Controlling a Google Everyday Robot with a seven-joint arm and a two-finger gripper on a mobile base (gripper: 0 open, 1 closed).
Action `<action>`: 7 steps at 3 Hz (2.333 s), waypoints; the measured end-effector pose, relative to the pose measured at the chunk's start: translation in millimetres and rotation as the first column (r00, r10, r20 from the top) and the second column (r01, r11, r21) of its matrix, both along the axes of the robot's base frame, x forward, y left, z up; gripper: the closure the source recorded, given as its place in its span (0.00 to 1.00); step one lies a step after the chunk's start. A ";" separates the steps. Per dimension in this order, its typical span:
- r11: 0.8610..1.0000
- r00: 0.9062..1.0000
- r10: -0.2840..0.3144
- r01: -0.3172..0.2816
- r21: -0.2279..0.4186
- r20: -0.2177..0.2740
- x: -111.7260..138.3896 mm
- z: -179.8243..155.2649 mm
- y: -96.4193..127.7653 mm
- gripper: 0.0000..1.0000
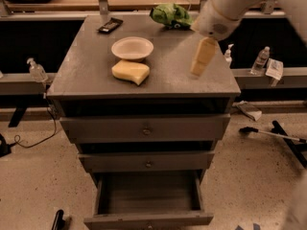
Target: Place sponge into bottom drawer
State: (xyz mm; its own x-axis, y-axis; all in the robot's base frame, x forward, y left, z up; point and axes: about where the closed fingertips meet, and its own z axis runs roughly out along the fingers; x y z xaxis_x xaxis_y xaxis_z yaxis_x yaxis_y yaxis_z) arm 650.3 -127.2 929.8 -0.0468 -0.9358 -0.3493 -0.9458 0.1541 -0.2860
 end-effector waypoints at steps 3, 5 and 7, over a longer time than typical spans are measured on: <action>0.966 0.997 0.055 -0.066 0.248 0.051 35.2 7.8 32.1 0.00; 0.769 0.993 0.054 -0.109 0.629 0.107 19.3 8.6 108.4 0.00; 0.700 1.000 -0.030 0.022 0.714 -0.001 27.8 -39.1 163.9 0.00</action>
Offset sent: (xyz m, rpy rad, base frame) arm 0.0379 0.0264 0.0000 0.0644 -0.0271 0.0268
